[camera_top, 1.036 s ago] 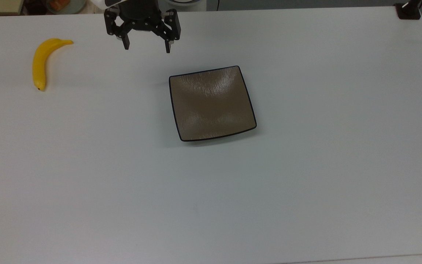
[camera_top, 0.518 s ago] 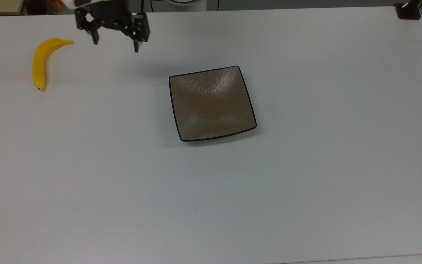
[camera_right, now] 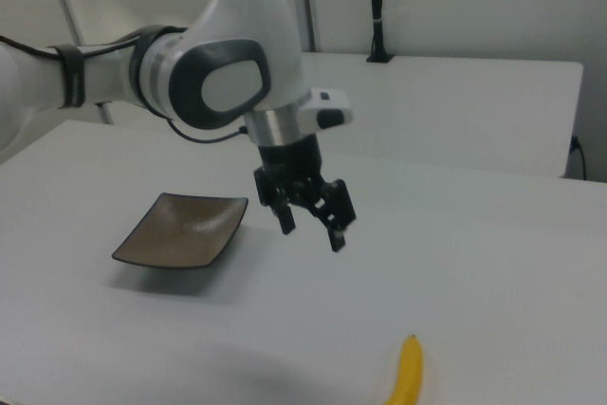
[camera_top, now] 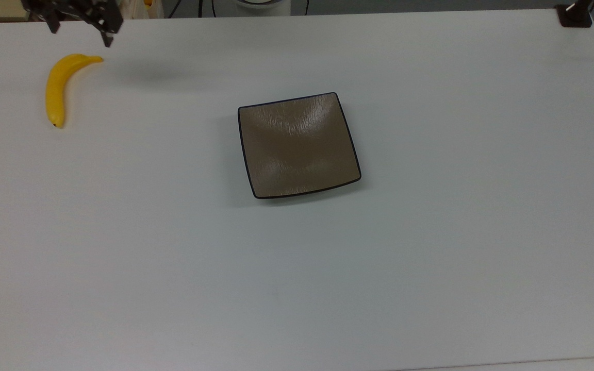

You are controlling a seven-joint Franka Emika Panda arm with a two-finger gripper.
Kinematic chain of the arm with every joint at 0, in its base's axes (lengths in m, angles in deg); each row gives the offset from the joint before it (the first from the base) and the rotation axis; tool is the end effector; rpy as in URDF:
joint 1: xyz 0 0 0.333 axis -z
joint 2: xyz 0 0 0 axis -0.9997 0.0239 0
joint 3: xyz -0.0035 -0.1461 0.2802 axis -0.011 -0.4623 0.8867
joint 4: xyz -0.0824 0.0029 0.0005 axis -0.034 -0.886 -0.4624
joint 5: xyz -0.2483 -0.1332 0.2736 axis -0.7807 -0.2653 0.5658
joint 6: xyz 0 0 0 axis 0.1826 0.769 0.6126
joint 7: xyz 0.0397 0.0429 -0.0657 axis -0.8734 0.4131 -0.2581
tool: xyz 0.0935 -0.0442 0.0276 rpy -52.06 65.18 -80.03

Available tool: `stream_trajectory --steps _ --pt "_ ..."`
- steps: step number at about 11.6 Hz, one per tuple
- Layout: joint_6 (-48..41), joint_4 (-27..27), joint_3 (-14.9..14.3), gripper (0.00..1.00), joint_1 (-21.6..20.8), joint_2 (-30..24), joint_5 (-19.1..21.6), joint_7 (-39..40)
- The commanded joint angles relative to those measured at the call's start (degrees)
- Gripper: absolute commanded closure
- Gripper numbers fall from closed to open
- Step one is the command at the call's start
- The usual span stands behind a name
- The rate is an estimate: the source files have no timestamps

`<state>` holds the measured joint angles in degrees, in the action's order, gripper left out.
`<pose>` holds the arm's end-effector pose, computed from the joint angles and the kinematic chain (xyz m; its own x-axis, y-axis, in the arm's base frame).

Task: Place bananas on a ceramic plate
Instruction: 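Move the open gripper over to the yellow banana, then lower the gripper onto the banana and close on it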

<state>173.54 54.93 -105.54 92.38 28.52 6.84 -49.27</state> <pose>0.5339 -0.2032 0.5139 0.9909 -0.1341 0.0132 -0.1347 -0.9828 0.1263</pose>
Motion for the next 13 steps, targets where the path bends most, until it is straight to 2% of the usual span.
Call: stream_trajectory --steps 1,5,13 --pt "4.67 5.33 -4.98 0.0 0.73 -2.03 -0.43 4.55" --pt "14.96 12.71 -5.44 0.0 2.48 -0.54 -0.43 4.73" --pt "25.87 16.77 -5.44 0.0 9.69 8.68 0.36 9.65"
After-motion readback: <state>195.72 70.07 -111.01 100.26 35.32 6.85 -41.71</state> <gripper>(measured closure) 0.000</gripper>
